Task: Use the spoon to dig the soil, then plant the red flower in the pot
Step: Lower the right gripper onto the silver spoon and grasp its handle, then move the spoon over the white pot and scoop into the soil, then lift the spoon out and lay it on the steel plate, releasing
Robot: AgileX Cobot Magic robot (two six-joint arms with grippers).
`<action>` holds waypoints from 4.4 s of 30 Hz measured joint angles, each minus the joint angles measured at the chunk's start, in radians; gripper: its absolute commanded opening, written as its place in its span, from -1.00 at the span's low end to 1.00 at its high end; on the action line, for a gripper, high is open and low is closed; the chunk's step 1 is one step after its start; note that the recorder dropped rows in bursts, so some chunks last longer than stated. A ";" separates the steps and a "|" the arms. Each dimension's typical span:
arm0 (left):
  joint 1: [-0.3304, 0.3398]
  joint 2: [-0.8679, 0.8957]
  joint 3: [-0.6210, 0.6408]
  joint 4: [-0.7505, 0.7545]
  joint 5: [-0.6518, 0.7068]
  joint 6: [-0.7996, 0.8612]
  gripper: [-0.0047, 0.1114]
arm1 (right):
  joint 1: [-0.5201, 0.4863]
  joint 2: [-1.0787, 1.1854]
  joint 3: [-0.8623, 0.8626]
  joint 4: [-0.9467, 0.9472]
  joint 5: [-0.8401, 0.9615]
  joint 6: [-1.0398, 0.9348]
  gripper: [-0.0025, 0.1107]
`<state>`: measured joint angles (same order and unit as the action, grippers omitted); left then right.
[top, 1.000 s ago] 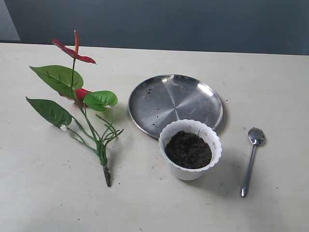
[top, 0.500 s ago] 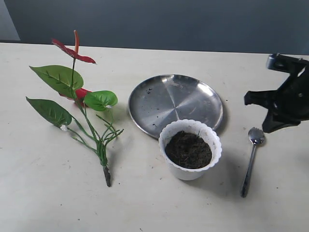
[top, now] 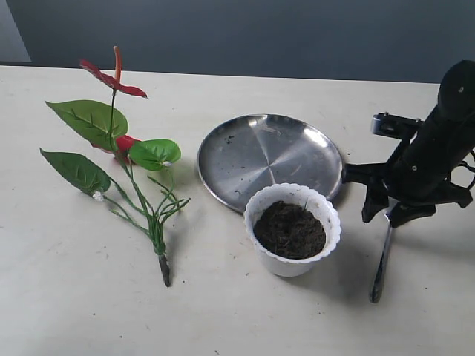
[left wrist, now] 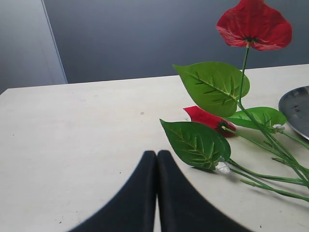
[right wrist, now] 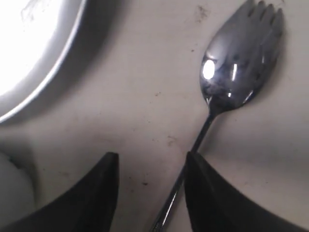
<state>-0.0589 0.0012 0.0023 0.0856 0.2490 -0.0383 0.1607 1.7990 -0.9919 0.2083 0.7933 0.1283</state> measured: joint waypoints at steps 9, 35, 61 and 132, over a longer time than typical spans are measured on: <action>0.000 0.000 0.000 0.000 0.000 0.000 -0.91 | 0.000 0.008 0.065 -0.119 -0.023 0.097 -0.22; 0.000 0.000 0.000 0.000 0.000 0.000 -0.91 | 0.003 -0.152 0.026 -0.208 -0.085 -0.008 -0.96; 0.000 0.000 0.000 0.000 0.000 0.000 -0.91 | 0.510 -0.306 -0.138 -0.322 0.293 -0.961 -0.96; 0.000 0.000 0.000 0.000 0.000 0.000 -0.91 | 0.588 -0.118 -0.169 -0.529 0.360 -0.579 -0.96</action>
<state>-0.0589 0.0012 0.0023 0.0856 0.2490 -0.0383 0.7492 1.6814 -1.1608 -0.3206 1.1530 -0.4505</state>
